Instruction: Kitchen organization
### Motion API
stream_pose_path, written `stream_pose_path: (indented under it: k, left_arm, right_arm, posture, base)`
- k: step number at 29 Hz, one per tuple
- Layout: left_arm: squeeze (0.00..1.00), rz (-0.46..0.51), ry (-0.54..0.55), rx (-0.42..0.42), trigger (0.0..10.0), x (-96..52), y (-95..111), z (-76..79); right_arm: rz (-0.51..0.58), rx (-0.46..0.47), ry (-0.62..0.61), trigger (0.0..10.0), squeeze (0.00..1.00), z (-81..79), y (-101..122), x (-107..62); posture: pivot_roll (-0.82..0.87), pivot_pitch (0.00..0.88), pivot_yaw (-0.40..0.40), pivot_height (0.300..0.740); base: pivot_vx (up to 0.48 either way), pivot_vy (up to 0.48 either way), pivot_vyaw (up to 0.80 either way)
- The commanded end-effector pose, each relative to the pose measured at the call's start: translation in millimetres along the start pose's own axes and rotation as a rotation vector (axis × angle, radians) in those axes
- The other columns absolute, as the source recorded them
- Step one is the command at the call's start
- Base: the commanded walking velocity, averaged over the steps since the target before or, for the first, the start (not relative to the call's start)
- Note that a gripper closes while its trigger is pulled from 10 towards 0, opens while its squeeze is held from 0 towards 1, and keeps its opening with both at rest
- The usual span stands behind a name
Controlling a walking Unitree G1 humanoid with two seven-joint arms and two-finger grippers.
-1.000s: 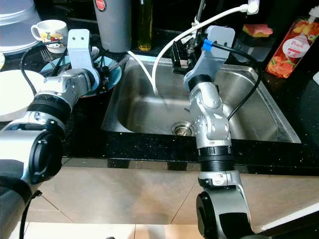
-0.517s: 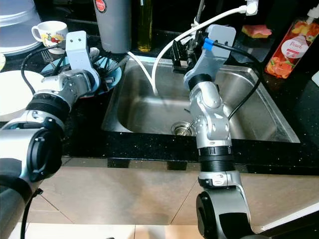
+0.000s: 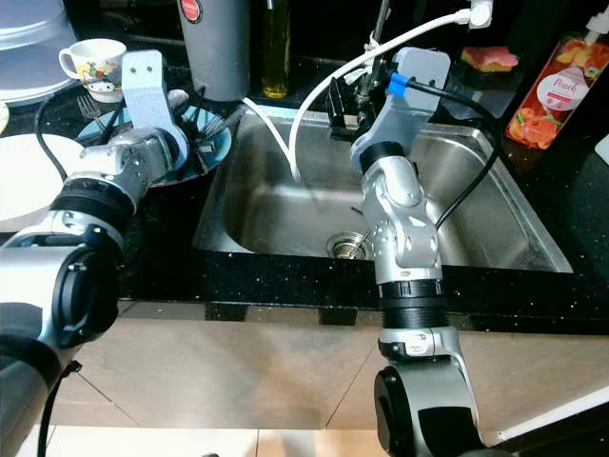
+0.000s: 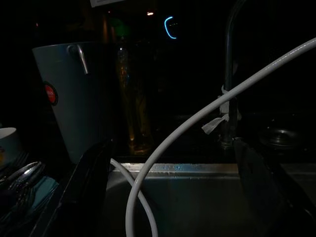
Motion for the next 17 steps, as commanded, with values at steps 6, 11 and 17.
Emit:
stream_pose_path:
  k: [6,11,17]
  left_arm:
    - [0.0,0.084,-0.243,0.051,10.0,-4.1,17,48.7]
    - [0.0,0.114,-0.402,0.084,10.0,-11.1,16,76.6]
    - [0.0,0.175,-0.625,0.079,10.0,-29.0,23,106.1]
  right_arm:
    - [0.001,0.03,-0.019,10.0,0.0,6.0,2,-2.0]
    - [0.008,0.105,-0.038,10.0,0.0,13.1,5,-1.1]
    - [0.019,0.318,-0.026,10.0,0.0,21.9,12,-0.4]
  posture:
    - [0.21,0.057,-0.079,0.74]
    - [0.21,0.055,-0.077,0.74]
    - [0.21,0.054,-0.077,0.74]
  base:
    - [0.0,0.0,0.0]
    - [0.0,0.0,0.0]
    - [0.0,0.0,0.0]
Point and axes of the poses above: a point about 5 cm out from each wrist's last joint towards the gripper, its own x axis pointing out of the wrist towards the gripper, its own y axis along the axis of the wrist's last joint, z = x × y, the point moved 6 cm from there along x, pointing out of the wrist towards the gripper
